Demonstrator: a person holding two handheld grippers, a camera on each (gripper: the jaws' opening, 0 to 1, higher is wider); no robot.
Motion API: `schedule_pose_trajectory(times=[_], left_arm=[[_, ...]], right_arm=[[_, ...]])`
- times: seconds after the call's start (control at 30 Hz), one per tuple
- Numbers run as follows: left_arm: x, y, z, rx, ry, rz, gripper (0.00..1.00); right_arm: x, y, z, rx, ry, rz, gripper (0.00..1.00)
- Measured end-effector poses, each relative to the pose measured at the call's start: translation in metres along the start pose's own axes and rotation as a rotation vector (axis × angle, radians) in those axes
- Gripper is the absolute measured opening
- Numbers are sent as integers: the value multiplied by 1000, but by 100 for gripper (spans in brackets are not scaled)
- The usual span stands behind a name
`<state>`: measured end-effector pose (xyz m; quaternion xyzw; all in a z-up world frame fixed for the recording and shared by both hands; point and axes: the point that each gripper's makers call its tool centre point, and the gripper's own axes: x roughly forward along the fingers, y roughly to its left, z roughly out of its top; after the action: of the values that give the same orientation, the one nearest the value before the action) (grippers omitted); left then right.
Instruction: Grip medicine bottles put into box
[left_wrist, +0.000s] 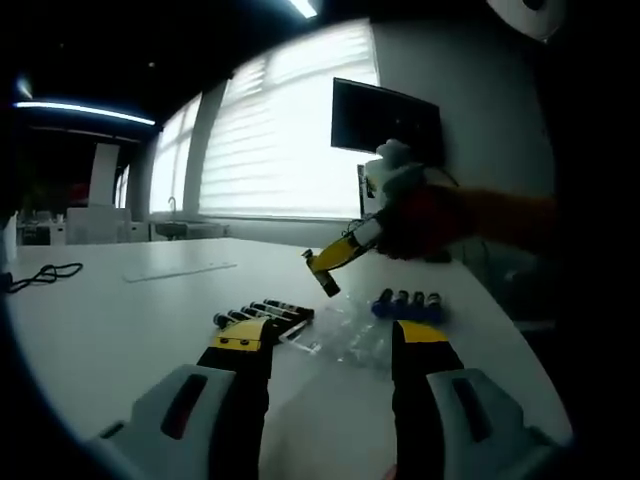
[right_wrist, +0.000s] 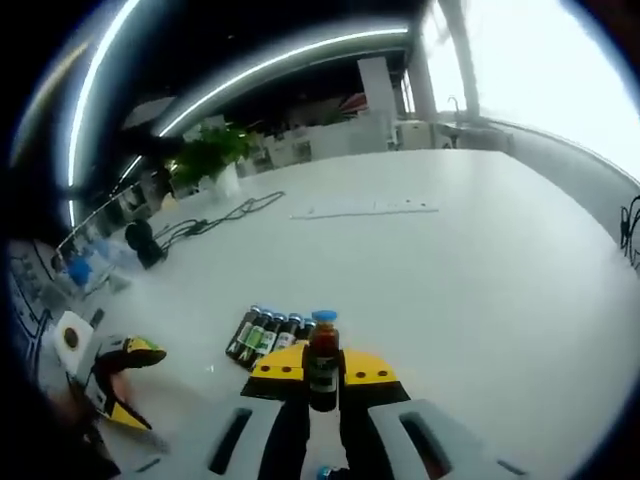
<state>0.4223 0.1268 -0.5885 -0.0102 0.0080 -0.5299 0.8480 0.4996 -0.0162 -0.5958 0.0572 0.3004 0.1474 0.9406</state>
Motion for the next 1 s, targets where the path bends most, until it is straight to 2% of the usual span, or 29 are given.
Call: schedule_pose_trajectory(times=[0.17,0.23,0.43,0.57,0.83,0.93,1.0], left_arm=[[0,0,0,1,2,0,40],[0,0,0,0,2,2,40],[0,1,2,-5,-7,12,40],[0,1,2,-3,-5,10,40],[0,1,2,-7,-5,13,40],[0,1,2,-7,-5,14,40],[0,1,2,-5,-4,14,40]], right_arm=[[-11,3,2,-48,-31,22,7],[-16,3,3,-93,-41,25,7],[-25,-4,2,-103,-43,6,7],[-31,-4,2,-124,-51,19,7],[-44,-3,-4,-334,-24,66,6],[-49,-8,-7,-426,2,64,6],[-51,-10,-7,-457,11,60,6]])
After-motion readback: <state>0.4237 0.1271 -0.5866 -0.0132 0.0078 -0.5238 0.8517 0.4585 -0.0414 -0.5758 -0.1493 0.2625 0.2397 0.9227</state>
